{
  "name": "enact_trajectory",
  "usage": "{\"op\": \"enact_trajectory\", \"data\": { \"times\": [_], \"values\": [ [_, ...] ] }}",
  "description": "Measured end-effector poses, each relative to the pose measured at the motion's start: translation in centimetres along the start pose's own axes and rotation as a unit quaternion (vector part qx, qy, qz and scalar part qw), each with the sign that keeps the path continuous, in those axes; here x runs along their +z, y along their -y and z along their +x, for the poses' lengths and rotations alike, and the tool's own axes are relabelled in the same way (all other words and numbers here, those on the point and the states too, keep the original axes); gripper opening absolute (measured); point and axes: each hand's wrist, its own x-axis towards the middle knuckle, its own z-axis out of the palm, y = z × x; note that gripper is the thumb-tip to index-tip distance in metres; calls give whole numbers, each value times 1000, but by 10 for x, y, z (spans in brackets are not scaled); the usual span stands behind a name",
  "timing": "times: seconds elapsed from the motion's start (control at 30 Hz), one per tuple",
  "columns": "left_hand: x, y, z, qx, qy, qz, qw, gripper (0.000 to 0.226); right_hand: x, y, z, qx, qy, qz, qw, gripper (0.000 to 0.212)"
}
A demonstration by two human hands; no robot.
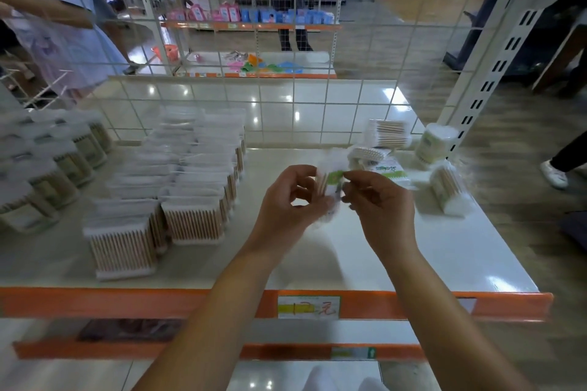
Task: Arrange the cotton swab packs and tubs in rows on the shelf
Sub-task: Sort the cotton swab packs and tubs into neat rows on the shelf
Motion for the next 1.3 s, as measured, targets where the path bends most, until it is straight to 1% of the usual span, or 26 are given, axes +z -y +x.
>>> {"op": "enact_trajectory", "data": {
  "times": [0.07, 0.1, 0.13, 0.2, 0.23, 0.27, 0.3, 0.37, 0.4, 0.53, 0.57, 0.67, 0.73, 0.83, 1.0, 1.1, 1.17, 1.3],
  "values": [
    [1, -4, -2, 20, -3, 29, 999, 36, 0, 5, -2, -6, 21, 11, 1000, 12],
    [1, -5, -2, 27, 0, 33, 999, 36, 1, 7, -3, -9, 30, 18, 999, 16],
    [1, -7, -3, 33, 7, 31, 999, 35, 2, 8, -5, -7, 33, 27, 999, 31],
    [0, -8, -4, 43, 22, 29, 998, 31, 3, 11, -7, -5, 34, 35, 999, 66],
    [0, -9, -3, 47, 29, 37, 998, 30, 3, 13, -7, -11, 40, 29, 999, 78],
    [-1, -10, -3, 53, 35, 48, 997, 29, 3, 15, -8, -18, 48, 15, 999, 79],
    [-3, -12, -3, 59, 40, 58, 996, 27, 4, 19, -8, -24, 57, 4, 998, 68],
    [-7, -16, -3, 75, 51, 81, 993, 22, 5, 26, -7, -23, 66, -11, 998, 29],
    [-11, -18, -3, 82, 59, 97, 990, 21, 6, 28, -5, -24, 62, -23, 997, 17],
    [-31, -22, -6, 98, 108, 199, 969, 29, 7, 33, 1, -40, 0, -83, 996, 3],
    [-38, -24, -7, 105, 109, 220, 964, 31, 7, 34, 2, -39, -13, -85, 996, 3],
    [-63, -31, -8, 132, 96, 271, 949, 34, 12, 44, 6, -36, -30, -41, 998, 21],
    [-84, -36, -7, 148, 80, 306, 937, 34, 20, 52, 6, -43, -21, -36, 998, 28],
    [-119, -42, -5, 159, 43, 349, 923, 32, 40, 60, 2, -54, 20, -26, 998, 29],
    [-176, -42, -8, 123, 4, 386, 914, 23, 77, 62, -15, -45, 79, -7, 996, 34],
    [-202, -34, -13, 101, -8, 410, 907, 33, 98, 61, -24, -30, 100, -14, 994, 34],
    [-215, -26, -16, 89, -11, 417, 904, 35, 109, 60, -30, -18, 110, -8, 994, 36],
    [-228, -10, -21, 88, -8, 434, 896, 25, 125, 60, -39, -37, 115, -11, 993, 38]
  ]
}}
